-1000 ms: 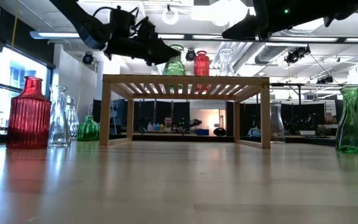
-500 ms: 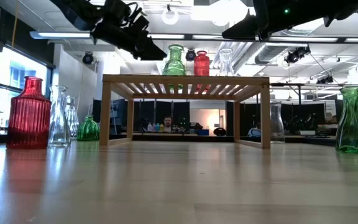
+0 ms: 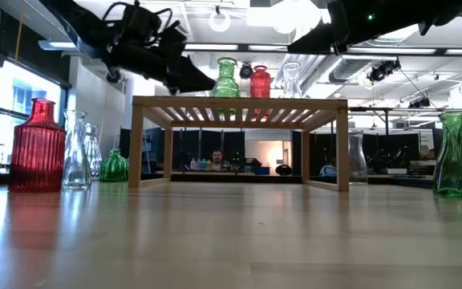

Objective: Sort vases onto shelf
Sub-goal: Put the green vase on the shelf

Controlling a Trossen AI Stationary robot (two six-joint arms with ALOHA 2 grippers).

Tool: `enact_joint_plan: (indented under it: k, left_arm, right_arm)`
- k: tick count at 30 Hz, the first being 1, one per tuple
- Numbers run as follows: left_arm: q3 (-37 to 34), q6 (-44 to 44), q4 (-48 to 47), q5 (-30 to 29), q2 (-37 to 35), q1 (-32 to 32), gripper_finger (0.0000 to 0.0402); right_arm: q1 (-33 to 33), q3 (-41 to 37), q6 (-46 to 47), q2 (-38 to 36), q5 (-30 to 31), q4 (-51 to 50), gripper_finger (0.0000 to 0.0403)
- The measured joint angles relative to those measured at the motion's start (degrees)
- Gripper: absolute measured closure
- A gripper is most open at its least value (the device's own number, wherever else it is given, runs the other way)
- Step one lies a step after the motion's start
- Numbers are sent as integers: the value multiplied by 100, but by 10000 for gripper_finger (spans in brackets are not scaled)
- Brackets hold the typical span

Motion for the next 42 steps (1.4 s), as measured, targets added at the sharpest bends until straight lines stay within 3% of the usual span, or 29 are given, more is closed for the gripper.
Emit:
enact_joint_plan:
  k: [4, 11, 22, 30, 42]
  left_arm:
    - [-17, -2, 670, -549, 392, -368, 335]
    - [154, -161, 1009, -1047, 618, -156, 398]
    - [260, -262, 878, -780, 616, -144, 401]
    - [258, 38, 773, -1575, 664, -355, 401]
    - [640, 286, 334, -1482, 789, -415, 401]
  right_arm:
    - [0, 0, -83, 0, 1, 3, 361]
    - [0, 0, -92, 0, 3, 9, 361]
    - [0, 0, -94, -1, 7, 8, 361]
    - [0, 0, -141, 0, 4, 15, 361]
    - [0, 0, -193, 0, 3, 20, 361]
